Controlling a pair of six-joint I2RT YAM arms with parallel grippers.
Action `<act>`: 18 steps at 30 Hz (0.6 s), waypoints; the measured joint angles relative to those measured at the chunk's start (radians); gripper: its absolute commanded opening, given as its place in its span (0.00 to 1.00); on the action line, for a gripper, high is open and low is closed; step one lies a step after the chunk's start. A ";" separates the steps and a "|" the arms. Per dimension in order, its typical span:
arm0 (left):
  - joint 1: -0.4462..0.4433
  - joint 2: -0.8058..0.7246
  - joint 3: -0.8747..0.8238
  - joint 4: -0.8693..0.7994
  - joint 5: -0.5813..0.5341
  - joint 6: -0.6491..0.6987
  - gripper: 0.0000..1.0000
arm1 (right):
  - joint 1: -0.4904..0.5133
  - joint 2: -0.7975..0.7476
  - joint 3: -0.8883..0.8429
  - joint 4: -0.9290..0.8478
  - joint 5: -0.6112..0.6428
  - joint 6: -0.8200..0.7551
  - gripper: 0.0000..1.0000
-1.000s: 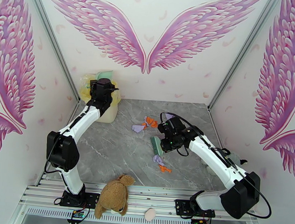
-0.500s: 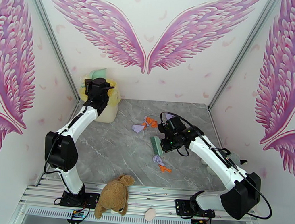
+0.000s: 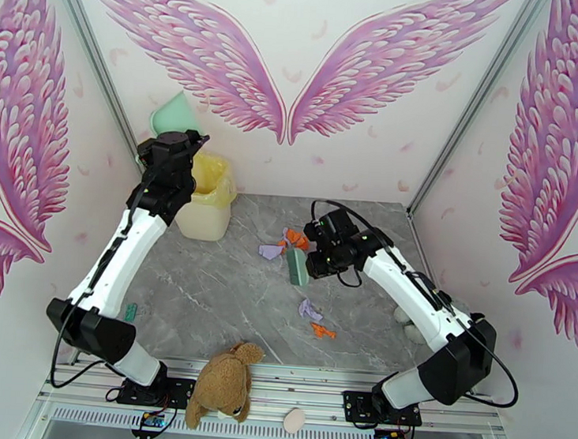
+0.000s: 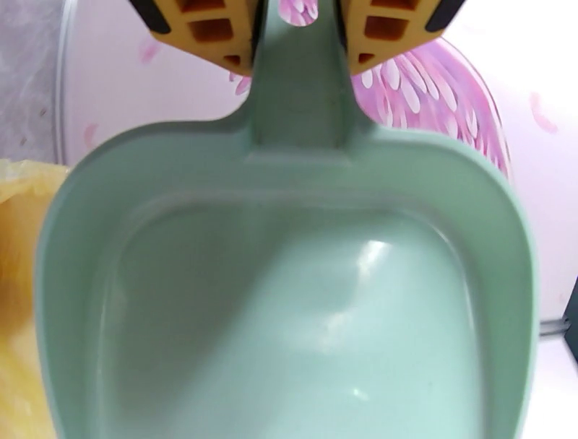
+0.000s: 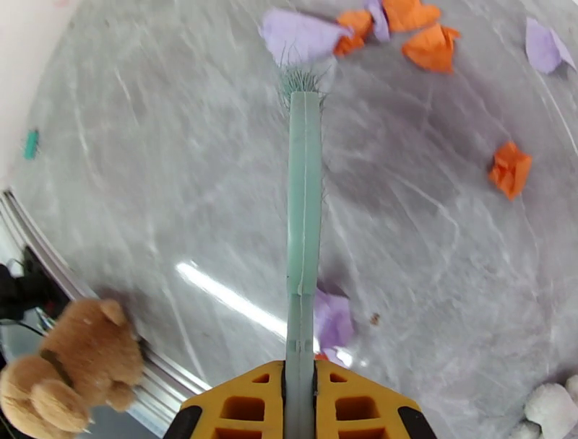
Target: Sweep away the paper scraps from the table
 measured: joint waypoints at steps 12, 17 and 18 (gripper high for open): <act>-0.222 -0.238 -0.332 -0.333 0.283 -0.556 0.00 | -0.008 0.626 0.682 0.140 -0.178 0.380 0.00; -0.291 -0.256 -0.516 -0.359 0.380 -0.698 0.00 | -0.019 0.823 0.764 0.161 -0.171 0.516 0.00; -0.300 -0.258 -0.534 -0.362 0.388 -0.714 0.00 | -0.021 0.840 0.764 0.160 -0.168 0.531 0.00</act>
